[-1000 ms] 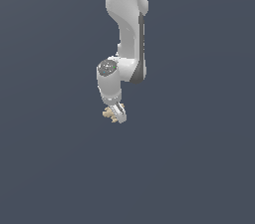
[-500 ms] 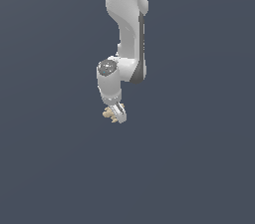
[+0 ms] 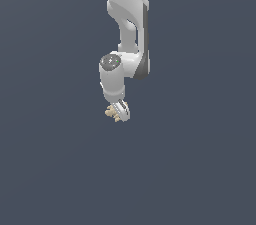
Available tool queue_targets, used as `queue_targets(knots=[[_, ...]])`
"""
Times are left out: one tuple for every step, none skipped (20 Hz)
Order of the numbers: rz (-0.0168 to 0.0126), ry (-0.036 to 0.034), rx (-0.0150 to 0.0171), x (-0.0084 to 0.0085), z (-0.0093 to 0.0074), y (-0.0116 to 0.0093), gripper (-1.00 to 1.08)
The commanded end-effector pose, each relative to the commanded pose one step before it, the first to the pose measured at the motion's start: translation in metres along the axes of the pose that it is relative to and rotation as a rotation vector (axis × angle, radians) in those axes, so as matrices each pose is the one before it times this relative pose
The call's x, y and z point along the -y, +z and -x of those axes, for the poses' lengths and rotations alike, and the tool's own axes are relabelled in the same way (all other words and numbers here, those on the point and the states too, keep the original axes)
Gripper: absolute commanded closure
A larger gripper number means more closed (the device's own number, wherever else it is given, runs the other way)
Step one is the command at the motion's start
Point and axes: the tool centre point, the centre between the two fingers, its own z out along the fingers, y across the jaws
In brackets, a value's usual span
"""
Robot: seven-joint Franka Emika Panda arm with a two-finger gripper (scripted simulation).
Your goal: Pick up the object and move it to a goal position.
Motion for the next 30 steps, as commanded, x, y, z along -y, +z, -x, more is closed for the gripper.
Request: queue_targets(knots=[[-0.00076,-0.00039,-0.00040,0.00612,0.00595,-0.01530,1.08],[0.00058,0.00035,0.00013,0.00268,0.00269,-0.00696,1.08],[0.00000,0.00000,0.00000,0.00295,0.00305,-0.00780,1.08],[0.00061,0.00032,0.00000,0.00308,0.00308,-0.00802,1.08],[0.00000,0.00000,0.00000,0.00331,0.00340,-0.00879,1.08],[0.00062,0.00029,-0.00010,0.00345,0.00344,-0.00901,1.08],[0.00000,0.00000,0.00000,0.00365,0.00372,-0.00972,1.08],[0.00086,0.00039,-0.00024,0.00379,0.00372,-0.00984,1.08],[0.00000,0.00000,0.00000,0.00395,0.00400,-0.01056,1.08],[0.00084,0.00037,-0.00032,0.00404,0.00395,-0.01050,1.08],[0.00042,0.00018,-0.00018,0.00410,0.00406,-0.01082,1.08],[0.00042,0.00018,-0.00018,0.00413,0.00407,-0.01086,1.08],[0.00000,0.00000,0.00000,0.00408,0.00408,-0.01090,1.08],[0.00085,0.00035,-0.00034,0.00410,0.00392,-0.01047,1.08],[0.00000,0.00000,0.00000,0.00402,0.00399,-0.01070,1.08],[0.00062,0.00023,-0.00018,0.00405,0.00388,-0.01034,1.08],[0.00000,0.00000,0.00000,0.00397,0.00392,-0.01053,1.08],[0.00065,0.00020,-0.00008,0.00405,0.00381,-0.01014,1.08],[0.00000,0.00000,0.00000,0.00395,0.00387,-0.01038,1.08],[0.00067,0.00013,0.00011,0.00408,0.00376,-0.00994,1.08],[0.00000,0.00000,0.00000,0.00394,0.00383,-0.01025,1.08],[0.00000,0.00000,0.00000,0.00394,0.00381,-0.01019,1.08],[0.00053,-0.00005,0.00043,0.00410,0.00369,-0.00973,1.08],[0.00000,0.00000,0.00000,0.00394,0.00376,-0.01006,1.08],[0.00000,0.00000,0.00000,0.00394,0.00374,-0.01000,1.08],[0.00038,-0.00016,0.00056,0.00410,0.00363,-0.00958,1.08],[0.00000,0.00000,0.00000,0.00394,0.00368,-0.00985,1.08],[0.00036,-0.00026,0.00072,0.00407,0.00351,-0.00927,1.08],[0.00000,0.00000,0.00000,0.00375,0.00344,-0.00923,1.08],[0.00023,-0.00025,0.00060,0.00376,0.00322,-0.00856,1.08]])
